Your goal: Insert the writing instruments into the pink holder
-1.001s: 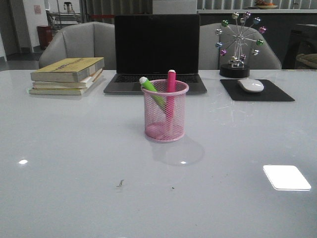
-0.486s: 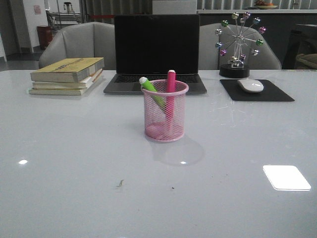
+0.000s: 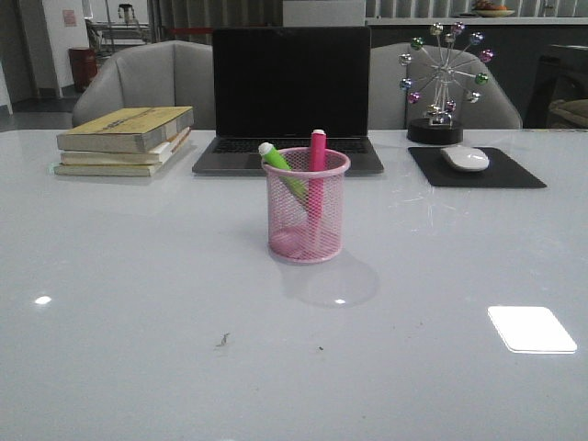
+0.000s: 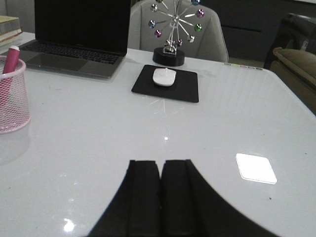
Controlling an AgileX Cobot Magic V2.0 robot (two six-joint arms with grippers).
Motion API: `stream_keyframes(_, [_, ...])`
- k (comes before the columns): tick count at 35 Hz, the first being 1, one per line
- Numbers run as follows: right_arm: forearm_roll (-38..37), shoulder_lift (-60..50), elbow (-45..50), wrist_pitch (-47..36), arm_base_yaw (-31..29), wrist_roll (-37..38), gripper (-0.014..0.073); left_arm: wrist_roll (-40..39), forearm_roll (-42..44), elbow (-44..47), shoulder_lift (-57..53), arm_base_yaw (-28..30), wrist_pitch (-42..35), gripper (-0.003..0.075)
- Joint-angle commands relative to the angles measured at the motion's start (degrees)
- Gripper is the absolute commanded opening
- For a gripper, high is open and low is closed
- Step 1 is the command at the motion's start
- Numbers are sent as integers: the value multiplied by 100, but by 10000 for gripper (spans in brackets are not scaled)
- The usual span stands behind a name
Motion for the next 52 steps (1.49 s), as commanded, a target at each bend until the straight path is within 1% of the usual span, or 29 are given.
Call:
stream_keyframes(1, [28, -199, -72, -655, -34, -9, 55, -28, -2, -178, 1, 11, -461, 94])
stream_keyframes(5, [90, -428, 25, -608, -34, -9, 55, -28, -2, -178, 1, 11, -461, 94])
stream_keyframes(18, [95, -415, 25, -348, -34, -9, 55, -28, -2, -178, 1, 11, -462, 94])
stream_keyframes(52, [95, -415, 25, -350, -34, -9, 55, -28, -2, -178, 1, 11, -462, 94])
